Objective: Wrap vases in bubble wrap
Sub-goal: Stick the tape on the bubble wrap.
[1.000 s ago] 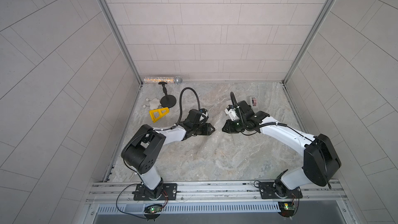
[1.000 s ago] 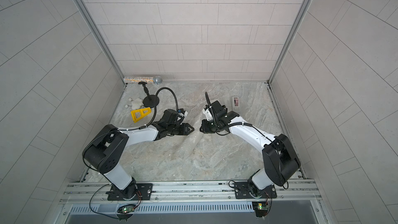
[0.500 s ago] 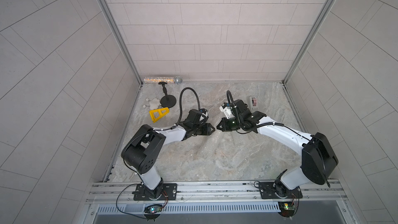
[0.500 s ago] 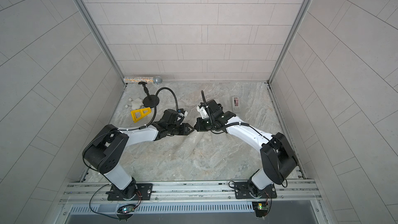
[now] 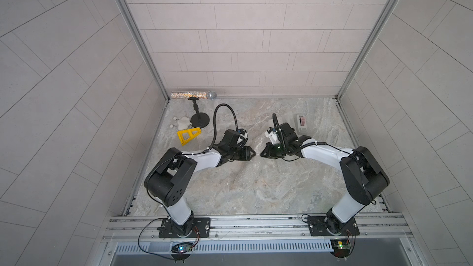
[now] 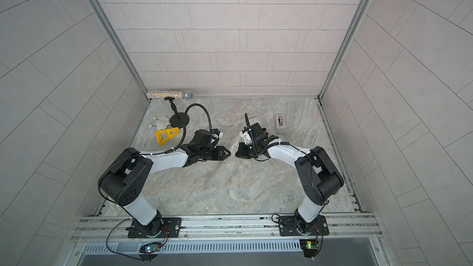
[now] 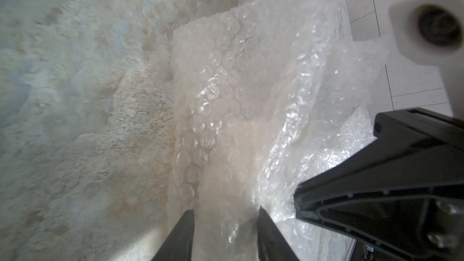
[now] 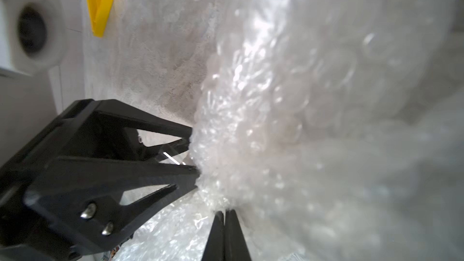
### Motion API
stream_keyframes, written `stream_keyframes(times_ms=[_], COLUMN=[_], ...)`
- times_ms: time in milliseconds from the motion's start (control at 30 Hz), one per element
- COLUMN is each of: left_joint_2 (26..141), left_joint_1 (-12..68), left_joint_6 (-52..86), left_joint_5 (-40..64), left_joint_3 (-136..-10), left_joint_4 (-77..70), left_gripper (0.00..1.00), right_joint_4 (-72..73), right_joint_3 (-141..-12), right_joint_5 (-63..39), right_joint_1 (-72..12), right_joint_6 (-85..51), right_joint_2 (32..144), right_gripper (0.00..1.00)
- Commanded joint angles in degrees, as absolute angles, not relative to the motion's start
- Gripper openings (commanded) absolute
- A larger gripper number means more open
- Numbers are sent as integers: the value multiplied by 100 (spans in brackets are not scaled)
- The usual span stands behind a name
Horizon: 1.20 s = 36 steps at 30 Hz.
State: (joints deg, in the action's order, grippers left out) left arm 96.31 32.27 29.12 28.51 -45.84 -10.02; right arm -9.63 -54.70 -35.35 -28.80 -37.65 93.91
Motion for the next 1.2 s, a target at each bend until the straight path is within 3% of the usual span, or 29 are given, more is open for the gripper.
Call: stream_keyframes(times_ms=[0, 333, 500, 567, 1167], left_joint_2=[9657, 9618, 9427, 9417, 9806], left_joint_1=[3243, 3250, 3230, 3171, 2960], left_joint_6=[2892, 2944, 3051, 3168, 3270], left_joint_5=[2720, 2746, 2870, 2879, 3084], left_joint_3=[-4645, -4691, -4779, -4842, -4551], left_joint_4=[-782, -790, -843, -880, -1220], left_gripper=[44, 44, 61, 62, 53], right_joint_4=[-452, 4, -324, -436, -1019], right_joint_3=[-5252, -4947, -4965, -4940, -5488], right_joint_5=[-3767, -3665, -3485, -3430, -3240], right_joint_1=[-2795, -2852, -2872, -2882, -2965], right_joint_6=[-4078, -3935, -3663, -3561, -3486], right_joint_2=[9005, 9652, 9635, 9609, 9321], right_gripper=[1, 0, 0, 0, 0])
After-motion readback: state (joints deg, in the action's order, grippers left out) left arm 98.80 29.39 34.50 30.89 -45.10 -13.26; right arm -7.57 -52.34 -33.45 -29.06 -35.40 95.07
